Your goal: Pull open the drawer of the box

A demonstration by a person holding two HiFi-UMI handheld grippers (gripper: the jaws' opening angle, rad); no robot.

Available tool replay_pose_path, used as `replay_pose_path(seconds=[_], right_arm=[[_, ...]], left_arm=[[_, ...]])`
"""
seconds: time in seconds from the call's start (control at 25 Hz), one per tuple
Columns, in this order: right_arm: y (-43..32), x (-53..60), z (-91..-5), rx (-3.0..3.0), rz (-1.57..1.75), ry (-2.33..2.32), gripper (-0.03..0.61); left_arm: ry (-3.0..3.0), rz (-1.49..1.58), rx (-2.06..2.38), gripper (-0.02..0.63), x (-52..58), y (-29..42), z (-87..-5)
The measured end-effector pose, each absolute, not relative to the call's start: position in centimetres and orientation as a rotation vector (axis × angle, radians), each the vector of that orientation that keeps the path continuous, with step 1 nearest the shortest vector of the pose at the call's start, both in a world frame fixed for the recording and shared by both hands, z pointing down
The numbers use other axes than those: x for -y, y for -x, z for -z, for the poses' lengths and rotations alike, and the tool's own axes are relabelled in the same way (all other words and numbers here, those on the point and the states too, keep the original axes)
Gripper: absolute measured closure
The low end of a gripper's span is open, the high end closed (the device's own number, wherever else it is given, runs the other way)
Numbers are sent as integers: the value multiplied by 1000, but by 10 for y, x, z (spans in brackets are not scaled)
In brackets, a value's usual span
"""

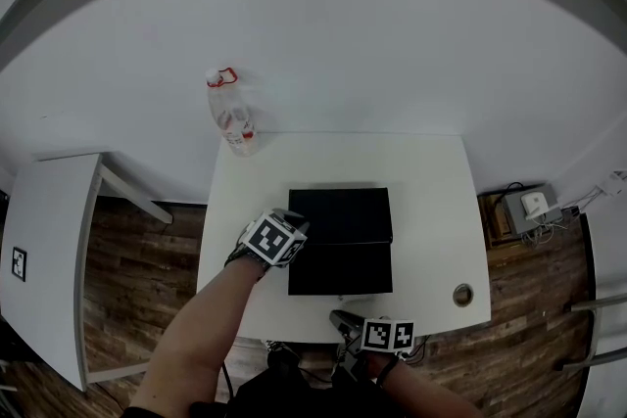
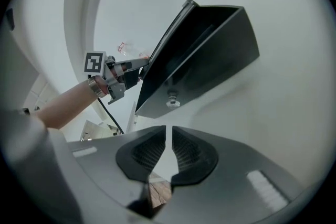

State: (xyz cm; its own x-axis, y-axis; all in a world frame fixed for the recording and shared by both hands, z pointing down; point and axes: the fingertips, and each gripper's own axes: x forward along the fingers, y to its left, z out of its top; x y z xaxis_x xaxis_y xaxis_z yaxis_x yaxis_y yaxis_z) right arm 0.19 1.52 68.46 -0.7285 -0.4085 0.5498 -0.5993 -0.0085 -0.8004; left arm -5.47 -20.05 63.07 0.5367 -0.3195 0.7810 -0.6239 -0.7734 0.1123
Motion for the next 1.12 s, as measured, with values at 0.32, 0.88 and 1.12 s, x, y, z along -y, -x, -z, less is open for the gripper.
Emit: replay_pose_path(seconds=[0.32,0.88,1.12], right_arm=[[-16,-25,-660,2157,-1949,-1089,528],[-19,18,-682,2097,-1812,-1142,456],[-17,20,-687,2079,-1807,-1142,495]], left_arm=[[-2401,-1050,745,609,194,54,-626],[-2428,-993,815,609,187,68,-620],[-2415,-1034,782,609,184,59,-625]])
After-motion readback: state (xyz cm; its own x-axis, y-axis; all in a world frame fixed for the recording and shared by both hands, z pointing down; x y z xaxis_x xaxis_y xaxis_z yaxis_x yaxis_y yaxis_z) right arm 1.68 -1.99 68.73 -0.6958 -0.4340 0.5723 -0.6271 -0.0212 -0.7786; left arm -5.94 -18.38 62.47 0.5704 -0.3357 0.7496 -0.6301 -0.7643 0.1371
